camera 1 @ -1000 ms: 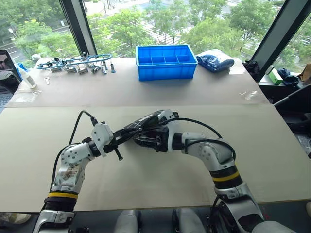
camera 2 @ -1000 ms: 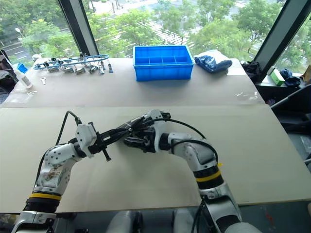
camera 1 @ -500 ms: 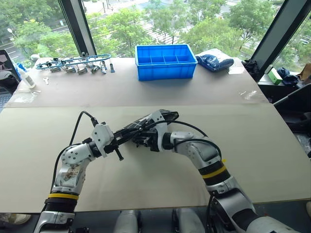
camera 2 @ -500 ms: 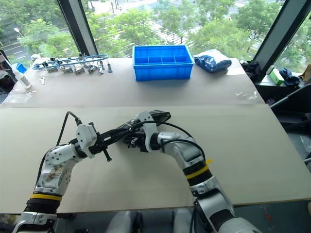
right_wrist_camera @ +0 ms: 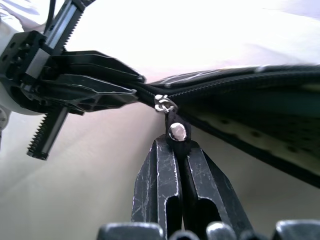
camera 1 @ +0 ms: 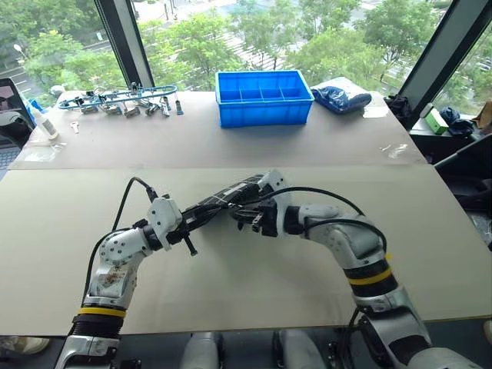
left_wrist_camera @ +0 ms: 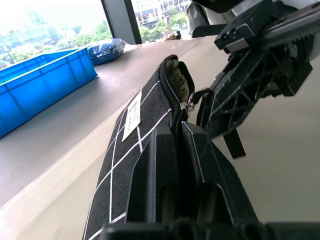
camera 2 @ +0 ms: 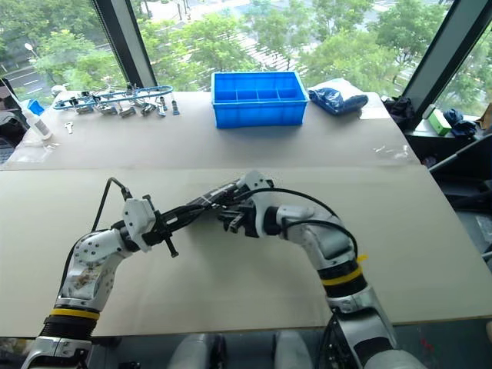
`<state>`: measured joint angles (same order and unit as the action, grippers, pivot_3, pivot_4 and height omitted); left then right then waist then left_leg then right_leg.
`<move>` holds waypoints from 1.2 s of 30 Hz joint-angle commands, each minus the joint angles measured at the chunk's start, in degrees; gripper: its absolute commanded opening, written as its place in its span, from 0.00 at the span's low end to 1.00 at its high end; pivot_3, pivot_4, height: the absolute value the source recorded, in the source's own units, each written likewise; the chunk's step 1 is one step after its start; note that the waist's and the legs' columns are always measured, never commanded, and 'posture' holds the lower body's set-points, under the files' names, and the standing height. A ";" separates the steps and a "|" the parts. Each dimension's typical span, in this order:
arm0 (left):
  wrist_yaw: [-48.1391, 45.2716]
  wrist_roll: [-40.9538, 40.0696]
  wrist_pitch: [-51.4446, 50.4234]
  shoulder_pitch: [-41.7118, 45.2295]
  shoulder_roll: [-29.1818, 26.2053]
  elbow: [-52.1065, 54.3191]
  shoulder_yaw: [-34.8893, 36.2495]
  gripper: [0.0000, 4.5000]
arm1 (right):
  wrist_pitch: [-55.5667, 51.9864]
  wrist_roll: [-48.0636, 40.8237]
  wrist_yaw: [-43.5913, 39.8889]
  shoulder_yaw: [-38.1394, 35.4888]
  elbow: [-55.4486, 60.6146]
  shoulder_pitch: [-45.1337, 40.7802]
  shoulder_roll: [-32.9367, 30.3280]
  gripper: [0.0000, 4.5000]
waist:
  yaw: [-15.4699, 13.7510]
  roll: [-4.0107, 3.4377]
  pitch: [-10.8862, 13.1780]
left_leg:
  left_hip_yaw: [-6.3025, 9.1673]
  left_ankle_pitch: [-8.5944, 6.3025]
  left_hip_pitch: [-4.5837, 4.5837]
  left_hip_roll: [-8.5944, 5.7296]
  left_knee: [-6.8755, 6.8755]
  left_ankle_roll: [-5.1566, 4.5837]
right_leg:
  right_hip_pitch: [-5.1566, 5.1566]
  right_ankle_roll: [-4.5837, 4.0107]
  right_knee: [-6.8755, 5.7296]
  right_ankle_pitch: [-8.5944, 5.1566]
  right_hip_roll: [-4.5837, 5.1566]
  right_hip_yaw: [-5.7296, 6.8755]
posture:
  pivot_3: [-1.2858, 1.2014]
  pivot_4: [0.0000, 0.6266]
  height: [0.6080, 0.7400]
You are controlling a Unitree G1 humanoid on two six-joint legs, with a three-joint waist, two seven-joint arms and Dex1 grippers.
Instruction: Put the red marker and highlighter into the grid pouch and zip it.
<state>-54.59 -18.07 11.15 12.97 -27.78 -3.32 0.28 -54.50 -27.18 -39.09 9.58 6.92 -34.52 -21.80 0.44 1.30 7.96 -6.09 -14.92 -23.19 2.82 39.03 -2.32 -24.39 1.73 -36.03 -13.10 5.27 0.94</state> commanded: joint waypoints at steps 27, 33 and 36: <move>-0.79 -0.77 -0.02 0.72 -1.22 0.58 0.85 0.00 | 12.56 0.62 -15.68 -11.46 -2.24 7.19 -21.03 0.80 | -0.16 0.01 0.00 | -0.04 -0.02 0.03 0.01 -0.02 -0.03 | 0.01 0.01 0.05 -0.01 -0.03 -0.08 | 0.52 0.24 1.00; -4.86 -0.76 1.53 0.57 -2.22 0.37 -0.56 0.00 | 12.60 -4.06 -21.69 -20.49 1.70 16.58 -27.70 0.80 | -0.92 0.01 0.01 | -0.04 -0.03 0.05 0.00 -0.03 -0.05 | 0.05 0.03 0.09 0.00 -0.04 -0.09 | 0.52 0.24 1.00; -9.20 -2.37 3.19 1.39 -2.33 -0.41 -1.06 0.00 | 13.19 -4.26 -22.03 -22.38 3.98 21.17 -29.52 0.80 | -1.08 0.02 0.01 | -0.04 -0.03 0.06 0.01 -0.03 -0.06 | 0.06 0.02 0.11 0.00 -0.05 -0.08 | 0.52 0.24 1.00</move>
<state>-61.42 -18.56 12.49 13.28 -29.81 -4.24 -0.42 -42.58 -30.23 -60.62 -10.60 8.36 -13.68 -50.83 -0.64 1.32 7.97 -6.13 -14.95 -23.12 2.84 39.00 -2.38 -24.32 1.75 -35.93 -13.10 5.22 0.86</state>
